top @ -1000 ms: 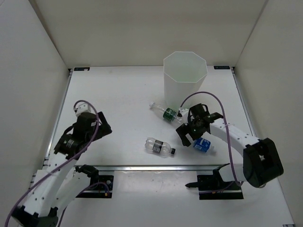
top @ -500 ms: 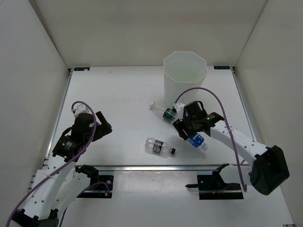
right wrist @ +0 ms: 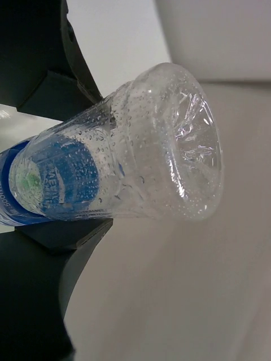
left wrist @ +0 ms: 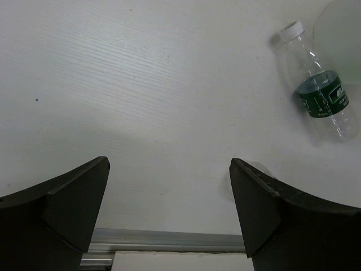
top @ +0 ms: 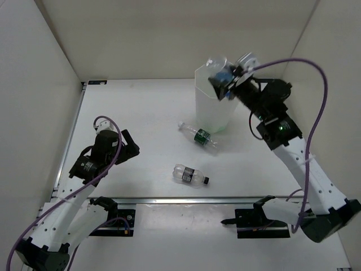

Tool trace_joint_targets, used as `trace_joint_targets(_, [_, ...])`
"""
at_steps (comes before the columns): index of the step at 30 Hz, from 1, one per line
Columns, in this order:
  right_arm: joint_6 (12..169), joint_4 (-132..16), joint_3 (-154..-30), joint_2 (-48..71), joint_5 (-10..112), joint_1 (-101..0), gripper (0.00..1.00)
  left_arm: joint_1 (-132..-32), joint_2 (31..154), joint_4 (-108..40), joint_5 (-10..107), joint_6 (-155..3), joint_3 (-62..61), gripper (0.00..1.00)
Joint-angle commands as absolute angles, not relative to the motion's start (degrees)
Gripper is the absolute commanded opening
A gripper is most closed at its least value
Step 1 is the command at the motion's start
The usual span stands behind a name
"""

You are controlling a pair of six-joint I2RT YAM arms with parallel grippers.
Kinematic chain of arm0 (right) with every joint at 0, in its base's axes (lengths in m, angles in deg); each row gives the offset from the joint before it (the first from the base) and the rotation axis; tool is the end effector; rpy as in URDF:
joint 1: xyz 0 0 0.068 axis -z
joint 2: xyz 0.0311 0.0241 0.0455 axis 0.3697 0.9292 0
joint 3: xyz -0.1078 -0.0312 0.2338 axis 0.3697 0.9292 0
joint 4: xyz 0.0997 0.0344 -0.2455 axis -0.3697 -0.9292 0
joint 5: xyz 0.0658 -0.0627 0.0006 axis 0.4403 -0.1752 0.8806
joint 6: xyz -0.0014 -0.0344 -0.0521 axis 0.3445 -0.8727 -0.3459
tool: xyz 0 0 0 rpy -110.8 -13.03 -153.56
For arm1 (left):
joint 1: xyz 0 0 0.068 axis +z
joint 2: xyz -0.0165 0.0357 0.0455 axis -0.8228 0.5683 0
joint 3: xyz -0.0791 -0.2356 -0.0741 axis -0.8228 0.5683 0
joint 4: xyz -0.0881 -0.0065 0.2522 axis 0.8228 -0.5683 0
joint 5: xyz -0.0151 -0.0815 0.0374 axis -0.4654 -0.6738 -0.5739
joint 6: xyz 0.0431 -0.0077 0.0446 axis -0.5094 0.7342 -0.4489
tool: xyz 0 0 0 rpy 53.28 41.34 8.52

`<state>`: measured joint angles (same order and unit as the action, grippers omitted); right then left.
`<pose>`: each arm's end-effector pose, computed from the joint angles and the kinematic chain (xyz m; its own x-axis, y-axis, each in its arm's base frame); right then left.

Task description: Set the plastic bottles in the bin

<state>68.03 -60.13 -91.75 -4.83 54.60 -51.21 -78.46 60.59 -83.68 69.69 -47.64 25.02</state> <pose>0.2269 0.1393 0.4637 0.2958 -0.1369 -0.9454 -0.5965 0.7465 -0.2947 0.1621 -0.0576 0.2756 -0.6428 -0.4067 -0.6491 -0.2326 0.9110 -0.3405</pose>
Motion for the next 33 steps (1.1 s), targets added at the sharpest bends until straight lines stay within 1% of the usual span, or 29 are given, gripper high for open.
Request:
trace_joint_targets(1, [75.84, -41.51, -95.63, 2.3, 62.52, -41.58, 0.27, -79.1, 59.51, -82.56, 66.96, -46.67, 25.75, 0.99])
trace_joint_targets(3, [79.4, -39.47, -99.05, 7.38, 64.99, -37.01, 0.29, -79.1, 59.34, -83.17, 67.65, -45.79, 26.02, 0.99])
trace_joint_targets(5, [80.63, -40.6, -100.82, 10.46, 65.0, -35.76, 0.31, -79.01, 59.07, -83.79, 67.83, -45.7, 26.45, 0.98])
trace_joint_targets(7, [82.12, -40.86, -101.35, 12.59, 65.44, -34.71, 0.35, -78.58, 58.98, -84.75, 67.92, -45.79, 26.28, 0.99])
trace_joint_targets(8, [83.18, -41.39, -101.7, 13.64, 66.92, -34.01, 0.4, -78.48, 59.07, -84.32, 67.75, -45.71, 26.46, 0.99])
trace_joint_targets(10, [83.45, -41.74, -101.35, 14.7, 65.98, -33.39, 0.49, -78.57, 59.51, -84.14, 67.22, -45.97, 26.28, 0.99])
trace_joint_targets(11, [83.36, -42.36, -101.44, 14.88, 65.97, -33.21, 0.6, -78.66, 59.68, -83.88, 67.39, -46.32, 26.19, 0.99])
trace_joint_targets(12, [83.71, -42.62, -101.26, 14.79, 66.14, -33.3, 0.84, -78.57, 59.95, -83.88, 66.78, -46.23, 26.28, 0.99])
trace_joint_targets(13, [83.28, -43.06, -101.17, 14.7, 66.06, -32.69, 0.95, -78.83, 60.47, -83.27, 67.04, -46.41, 26.19, 0.99])
trace_joint_targets(14, [83.71, -43.33, -101.43, 14.88, 65.88, -32.6, 1.0, -79.18, 60.91, -83.18, 66.95, -46.49, 25.76, 0.99])
trace_joint_targets(17, [82.14, -44.74, -101.44, 12.69, 65.53, -33.64, 0.99, -79.71, 62.14, -82.65, 66.69, -47.11, 25.49, 0.98])
trace_joint_targets(18, [81.0, -45.69, -101.52, 11.72, 64.92, -34.0, 0.99, -79.71, 62.41, -82.3, 65.91, -47.37, 25.58, 0.99])
trace_joint_targets(21, [78.62, -49.73, -100.82, 8.56, 62.99, -35.49, 1.0, -80.67, 62.41, -81.16, 64.59, -47.46, 26.02, 0.99])
trace_joint_targets(24, [78.18, -54.91, -97.93, 4.17, 58.16, -37.43, 0.99, -83.39, 65.39, -80.54, 62.74, -47.02, 25.4, 0.99])
trace_joint_targets(25, [79.05, -56.5, -96.01, 1.81, 55.02, -38.21, 1.0, -84.45, 66.62, -80.28, 61.43, -47.28, 24.88, 0.99])
trace_joint_targets(27, [79.4, -59.48, -91.7, -1.9, 49.12, -40.06, 0.99, -89.97, 72.14, -80.89, 61.33, -45.28, 23.12, 0.98])
trace_joint_targets(29, [80.37, -62.31, -85.21, -6.9, 38.34, -42.69, 0.99, -94.8, 76.53, -83.87, 65.09, -41.32, 20.76, 0.99])
trace_joint_targets(30, [81.59, -65.36, -84.57, -7.61, 36.2, -43.22, 0.99, -96.92, 79.26, -84.4, 65.11, -38.7, 20.66, 0.98])
trace_joint_targets(31, [83.34, -68.26, -82.82, -9.27, 32.09, -43.32, 1.0, -98.33, 80.76, -85.19, 63.89, -35.98, 19.7, 0.99])
trace_joint_targets(33, [86.51, -72.84, -79.83, -11.04, 28.19, -41.48, 0.99, -103.16, 84.98, -84.24, 64.93, -31.84, 19.87, 0.99])
